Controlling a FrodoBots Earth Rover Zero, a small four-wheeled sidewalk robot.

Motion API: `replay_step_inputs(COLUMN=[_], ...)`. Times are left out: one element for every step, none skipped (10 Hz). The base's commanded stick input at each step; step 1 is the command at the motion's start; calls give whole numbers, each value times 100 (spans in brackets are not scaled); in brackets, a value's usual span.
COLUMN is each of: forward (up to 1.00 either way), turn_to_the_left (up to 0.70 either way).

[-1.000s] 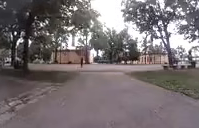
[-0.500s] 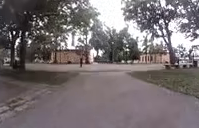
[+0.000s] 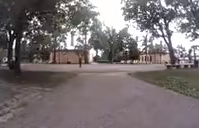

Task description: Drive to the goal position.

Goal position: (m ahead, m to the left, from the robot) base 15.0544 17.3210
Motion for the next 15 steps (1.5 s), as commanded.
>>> replay_step_inputs(forward=[60, 60, 60, 60, 60, 60, 60, 60, 60, 60, 60, 60, 60, 60, 60], turn_to_the_left=[0, 0, 0, 0, 0, 0, 0, 0, 0, 0, 0, 0, 0, 0, 0])
